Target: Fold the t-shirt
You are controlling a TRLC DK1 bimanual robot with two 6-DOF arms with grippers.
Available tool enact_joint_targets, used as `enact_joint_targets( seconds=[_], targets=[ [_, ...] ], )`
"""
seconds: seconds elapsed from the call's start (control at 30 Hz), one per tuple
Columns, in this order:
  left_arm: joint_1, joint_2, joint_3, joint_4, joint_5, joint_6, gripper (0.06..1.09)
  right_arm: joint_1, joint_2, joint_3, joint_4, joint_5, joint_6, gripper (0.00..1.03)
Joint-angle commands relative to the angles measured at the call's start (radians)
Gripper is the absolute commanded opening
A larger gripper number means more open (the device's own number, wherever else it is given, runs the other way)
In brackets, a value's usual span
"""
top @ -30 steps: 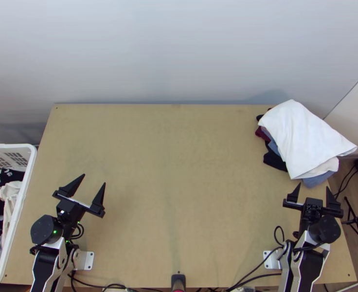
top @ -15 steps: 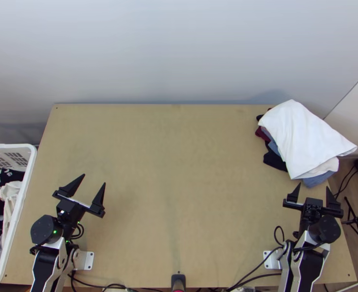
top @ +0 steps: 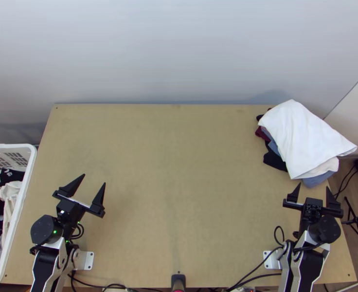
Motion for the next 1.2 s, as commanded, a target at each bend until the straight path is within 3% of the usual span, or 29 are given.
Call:
enact_joint_targets(
  seconds=[0.0, 0.67, 0.8, 1.17],
  targets=[
    [0.000, 0.000, 0.000, 0.000, 0.000, 0.000, 1.04, 0.000, 0.000, 0.001, 0.000, 0.000, 0.002, 0.98],
    [0.000, 0.000, 0.000, 0.000, 0.000, 0.000, 1.04, 0.000, 0.000, 0.001, 0.000, 0.000, 0.000, 0.98],
    [-0.010, 0.000, -0.001, 0.008, 0.000, -0.149, 1.04, 0.000, 0.001, -0.001, 0.000, 0.000, 0.002, 0.98],
    [-0.009, 0.000, -0.001, 0.008, -0.003, -0.155, 1.04, 0.000, 0.000, -0.001, 0.000, 0.000, 0.000, 0.98]
  ],
)
